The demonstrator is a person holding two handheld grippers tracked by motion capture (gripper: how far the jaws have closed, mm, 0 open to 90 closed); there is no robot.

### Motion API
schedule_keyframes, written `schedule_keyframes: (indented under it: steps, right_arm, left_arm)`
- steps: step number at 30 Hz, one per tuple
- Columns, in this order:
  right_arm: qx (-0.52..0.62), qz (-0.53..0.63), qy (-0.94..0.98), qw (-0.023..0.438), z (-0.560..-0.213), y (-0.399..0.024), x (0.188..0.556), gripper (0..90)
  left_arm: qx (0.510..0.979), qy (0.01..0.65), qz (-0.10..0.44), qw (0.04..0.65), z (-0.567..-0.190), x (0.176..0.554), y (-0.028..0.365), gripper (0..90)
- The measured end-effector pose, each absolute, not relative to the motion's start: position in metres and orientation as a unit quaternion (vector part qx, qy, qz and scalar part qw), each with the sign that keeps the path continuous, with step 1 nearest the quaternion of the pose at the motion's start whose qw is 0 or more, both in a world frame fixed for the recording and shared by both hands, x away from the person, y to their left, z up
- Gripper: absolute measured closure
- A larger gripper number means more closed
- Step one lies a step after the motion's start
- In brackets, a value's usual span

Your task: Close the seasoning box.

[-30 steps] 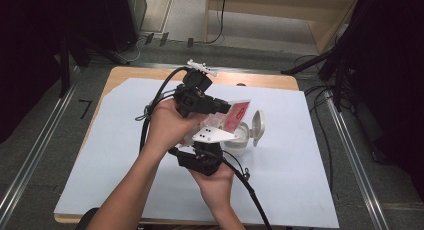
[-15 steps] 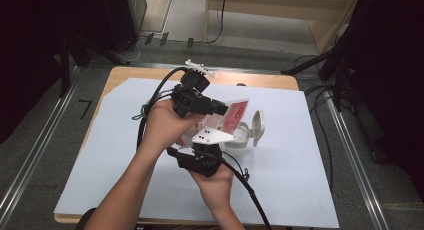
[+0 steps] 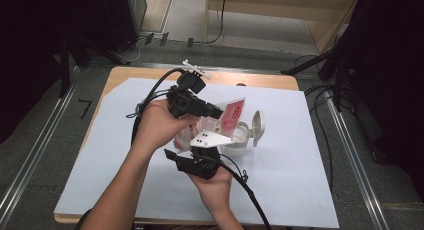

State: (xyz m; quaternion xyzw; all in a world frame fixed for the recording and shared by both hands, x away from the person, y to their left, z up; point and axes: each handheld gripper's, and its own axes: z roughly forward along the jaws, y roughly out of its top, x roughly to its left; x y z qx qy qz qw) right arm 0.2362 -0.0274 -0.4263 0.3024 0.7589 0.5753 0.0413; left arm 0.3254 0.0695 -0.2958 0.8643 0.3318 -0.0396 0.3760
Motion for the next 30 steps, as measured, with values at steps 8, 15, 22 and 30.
schedule_keyframes:
  steps: [8, 15, 22, 30]
  right_arm:
    - [0.303, 0.567, 0.765, 0.04, -0.433, -0.027, 0.234, 58.4]
    - [0.302, 0.563, 0.769, 0.038, -0.437, -0.027, 0.234, 58.1]
    - [0.3, 0.556, 0.774, 0.037, -0.444, -0.026, 0.233, 56.4]
    - [0.292, 0.548, 0.783, 0.047, -0.448, -0.024, 0.231, 56.6]
  left_arm:
    - [0.87, 0.333, -0.045, 0.359, -0.299, 0.326, 0.077, 78.4]
    - [0.875, 0.332, -0.048, 0.35, -0.302, 0.327, 0.079, 78.3]
    - [0.88, 0.329, -0.048, 0.339, -0.308, 0.327, 0.076, 78.0]
    - [0.882, 0.326, -0.062, 0.334, -0.314, 0.329, 0.076, 77.9]
